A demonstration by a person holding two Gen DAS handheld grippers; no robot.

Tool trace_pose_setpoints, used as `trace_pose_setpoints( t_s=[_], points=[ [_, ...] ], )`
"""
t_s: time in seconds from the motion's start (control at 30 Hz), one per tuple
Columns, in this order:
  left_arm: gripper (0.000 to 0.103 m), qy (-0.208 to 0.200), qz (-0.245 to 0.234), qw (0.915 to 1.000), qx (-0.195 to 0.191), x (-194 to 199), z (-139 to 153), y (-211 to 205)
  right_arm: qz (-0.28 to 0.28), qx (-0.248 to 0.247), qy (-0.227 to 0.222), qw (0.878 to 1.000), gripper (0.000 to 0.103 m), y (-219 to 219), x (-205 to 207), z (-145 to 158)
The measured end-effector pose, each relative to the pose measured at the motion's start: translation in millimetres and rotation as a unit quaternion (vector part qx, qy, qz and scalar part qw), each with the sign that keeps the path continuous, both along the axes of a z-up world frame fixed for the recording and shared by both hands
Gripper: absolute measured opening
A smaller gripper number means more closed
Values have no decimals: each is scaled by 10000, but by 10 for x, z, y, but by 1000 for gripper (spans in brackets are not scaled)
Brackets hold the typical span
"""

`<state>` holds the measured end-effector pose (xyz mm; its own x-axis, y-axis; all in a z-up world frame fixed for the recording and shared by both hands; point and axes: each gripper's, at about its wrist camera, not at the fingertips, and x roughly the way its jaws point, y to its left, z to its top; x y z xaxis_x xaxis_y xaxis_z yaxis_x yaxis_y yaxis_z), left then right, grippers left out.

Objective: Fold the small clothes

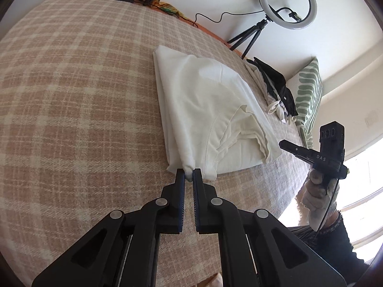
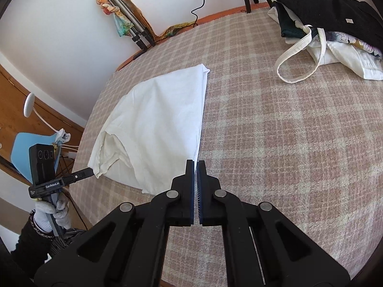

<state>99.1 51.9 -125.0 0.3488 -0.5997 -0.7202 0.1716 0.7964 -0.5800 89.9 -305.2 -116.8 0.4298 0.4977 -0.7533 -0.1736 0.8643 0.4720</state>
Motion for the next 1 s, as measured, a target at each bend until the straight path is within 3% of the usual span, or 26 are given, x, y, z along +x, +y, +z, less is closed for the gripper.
trace_pose_setpoints(
  t_s=[0.07,0.13,0.17,0.2,0.27,0.37,0.47,0.57,0.77,0.93,1.0],
  points=[
    [7,115,97,9999,58,25,3,69,52,-32,-23,10000,7,-9,51,32],
    [11,-4,226,9997,-67,55,81,160,9,195,12,9998,22,-54,129,81],
    [17,-78,320,9994,-103,85,127,203,-14,327,35,9995,36,-71,176,101],
    [25,-120,392,9991,-144,131,163,237,-47,375,54,9993,41,-76,230,111],
    [31,-176,540,9981,-232,255,210,292,-133,236,29,9996,41,-53,349,130],
    [32,-236,717,9970,-168,518,240,324,-149,299,6,9994,41,-21,564,150],
    [33,-52,829,9956,-435,858,172,355,-215,224,-83,9995,41,13,807,200],
    [42,128,997,9935,-539,1133,92,353,-318,532,-39,9981,41,6,1036,201],
    [42,315,1039,9924,-579,1489,-80,312,-461,628,364,9963,41,64,1375,-86],
    [41,420,1117,9883,-953,1610,-196,304,-430,912,522,9935,41,105,1522,-201],
    [38,392,1003,9890,-1016,1642,-185,247,-416,1019,500,9927,30,128,1563,-190]
  ],
)
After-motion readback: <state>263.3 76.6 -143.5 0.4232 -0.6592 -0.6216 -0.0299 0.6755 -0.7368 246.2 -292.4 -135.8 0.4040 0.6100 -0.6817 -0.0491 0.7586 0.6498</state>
